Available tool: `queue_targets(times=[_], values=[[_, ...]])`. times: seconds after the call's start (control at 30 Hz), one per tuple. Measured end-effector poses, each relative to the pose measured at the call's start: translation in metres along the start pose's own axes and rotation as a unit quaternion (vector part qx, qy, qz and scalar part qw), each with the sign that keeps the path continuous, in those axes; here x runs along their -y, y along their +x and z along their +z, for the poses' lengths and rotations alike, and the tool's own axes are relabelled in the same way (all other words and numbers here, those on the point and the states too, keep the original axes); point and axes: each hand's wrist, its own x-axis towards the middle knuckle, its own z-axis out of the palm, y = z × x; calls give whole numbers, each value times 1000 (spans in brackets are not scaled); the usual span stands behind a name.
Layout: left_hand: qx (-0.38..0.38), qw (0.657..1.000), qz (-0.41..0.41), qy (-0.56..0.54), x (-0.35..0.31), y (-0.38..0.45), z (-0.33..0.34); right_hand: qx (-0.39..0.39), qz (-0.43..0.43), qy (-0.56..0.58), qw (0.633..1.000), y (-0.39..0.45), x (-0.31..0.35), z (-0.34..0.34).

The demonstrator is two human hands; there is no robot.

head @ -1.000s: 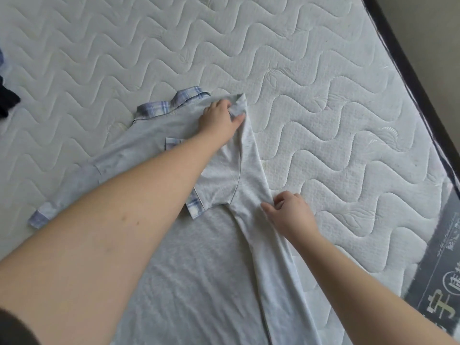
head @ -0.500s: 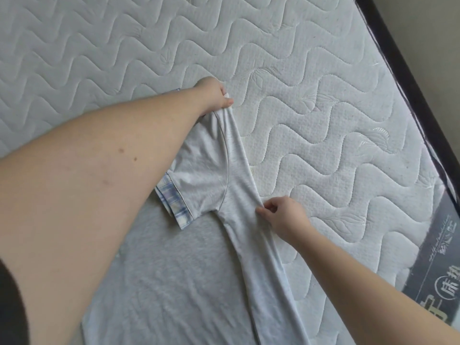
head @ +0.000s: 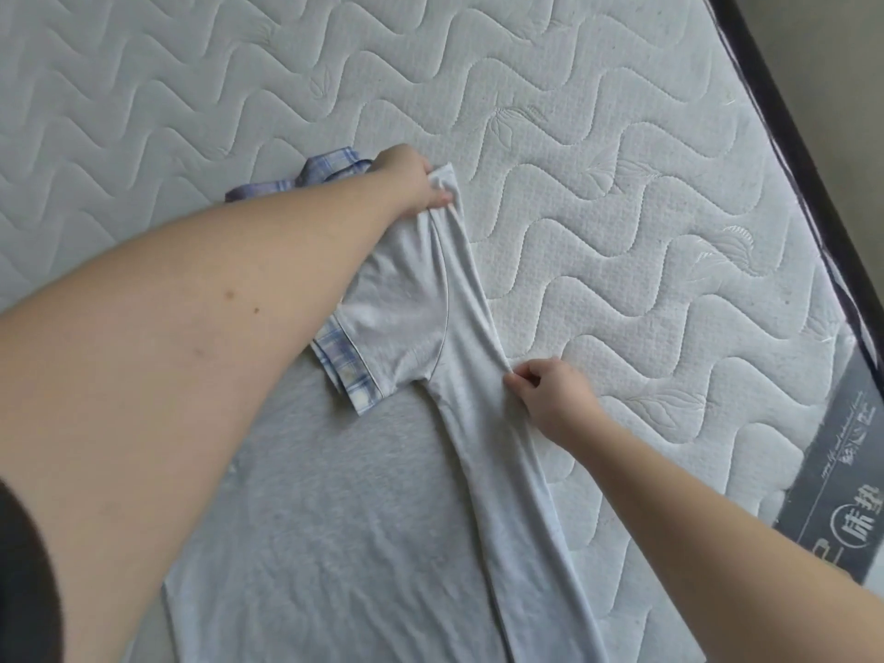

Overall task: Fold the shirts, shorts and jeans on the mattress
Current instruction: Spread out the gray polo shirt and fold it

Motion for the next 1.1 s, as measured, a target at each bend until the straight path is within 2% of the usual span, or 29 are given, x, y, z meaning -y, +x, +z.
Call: queue_targets(times=[0.1, 0.27, 0.37, 0.47, 0.57, 0.67, 0.73, 0.8, 0.9, 1.03, 1.1], values=[[-66, 996, -7, -60, -8, -5, 12, -8, -9, -22, 1000, -1, 0, 4], [-220, 974, 19, -47, -12, -40, 28, -8, -11, -17, 1000, 1, -1, 7], [-287, 945, 67, -145, -4, -87, 51, -4, -13, -5, 1000, -2, -2, 4], [-270, 929, 50, -249, 8, -148, 96, -17, -27, -20, 999, -7, 0, 0], [-234, 920, -55, -309, 22, -201, 153, -25, -22, -42, 999, -13, 3, -3], [-158, 904, -142, -371, 28, -234, 199, 11, -8, -138, 990, -25, -1, -1], [-93, 890, -157, -419, 27, -248, 221, 21, 1, -189, 982, -35, -9, 2], [-54, 870, -160, -464, 25, -256, 233, 8, 4, -177, 984, -45, -21, 4], [-65, 848, -177, -496, 25, -262, 239, -6, -9, -133, 991, -56, -33, 6], [-27, 796, -183, -576, 25, -271, 238, 48, -36, -95, 994, -70, -46, 15], [-33, 800, -177, -572, 26, -275, 239, 39, -41, -95, 994, -75, -55, 19]])
